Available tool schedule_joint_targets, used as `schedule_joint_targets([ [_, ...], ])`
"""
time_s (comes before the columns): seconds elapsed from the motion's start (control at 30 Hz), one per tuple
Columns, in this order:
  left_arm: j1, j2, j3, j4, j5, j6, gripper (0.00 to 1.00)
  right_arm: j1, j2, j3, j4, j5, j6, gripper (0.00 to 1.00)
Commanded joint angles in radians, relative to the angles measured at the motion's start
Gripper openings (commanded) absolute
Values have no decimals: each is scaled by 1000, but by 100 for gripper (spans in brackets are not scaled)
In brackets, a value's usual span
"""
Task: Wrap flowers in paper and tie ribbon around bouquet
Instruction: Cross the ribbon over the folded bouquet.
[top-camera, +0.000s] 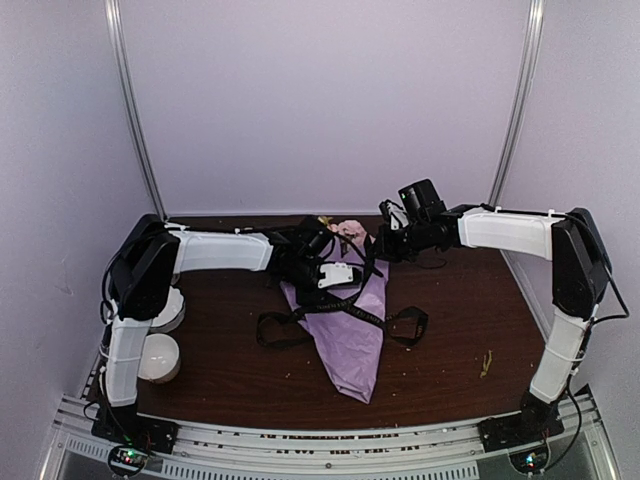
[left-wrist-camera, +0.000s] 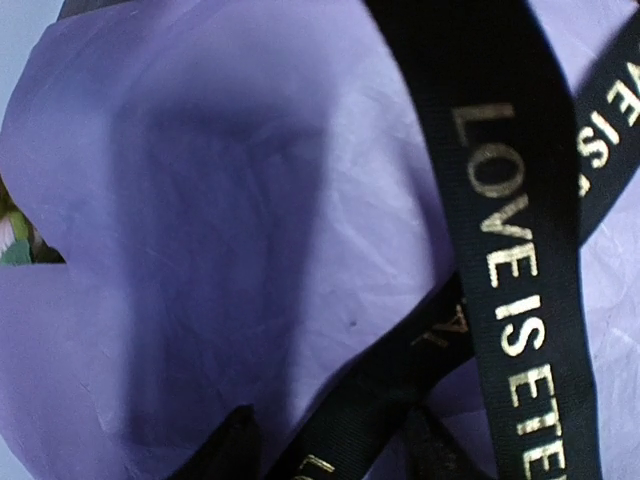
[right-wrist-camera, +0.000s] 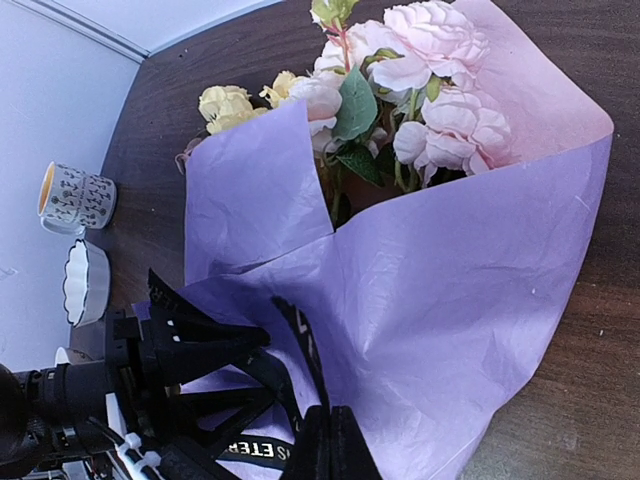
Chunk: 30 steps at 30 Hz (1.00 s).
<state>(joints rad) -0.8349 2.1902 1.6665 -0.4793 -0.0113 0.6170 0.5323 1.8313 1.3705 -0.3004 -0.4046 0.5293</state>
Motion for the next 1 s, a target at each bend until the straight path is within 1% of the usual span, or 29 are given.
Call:
schedule_joint_targets([
  [0.0, 0, -2, 0, 8, -7, 8, 40, 0, 16, 17, -8, 29, -3, 0],
  [0.07, 0, -4, -2, 8, -8, 8, 30, -1, 19, 16, -9, 28, -2, 0],
  [0.17, 0, -6, -3, 12, -21, 4, 9, 0, 21, 11, -5, 25, -2, 0],
  [0.23, 0, -15, -9, 20, -22, -4, 0, 0, 23, 6, -2, 26, -1, 0],
  [0.4, 0, -80, -32, 34, 13, -37, 0, 1, 38, 24, 7, 16, 8, 0],
  [0.7, 0, -283, -201, 137, 67, -139, 0, 5, 163, 229, -43, 11, 5, 0],
  [0.87, 0, -404, -276, 225, 110, -205, 0, 33, 206, 229, -38, 5, -4, 0],
  [0.97, 0, -458, -304, 270, 127, -233, 0, 57, 204, 196, -38, -4, -57, 0],
])
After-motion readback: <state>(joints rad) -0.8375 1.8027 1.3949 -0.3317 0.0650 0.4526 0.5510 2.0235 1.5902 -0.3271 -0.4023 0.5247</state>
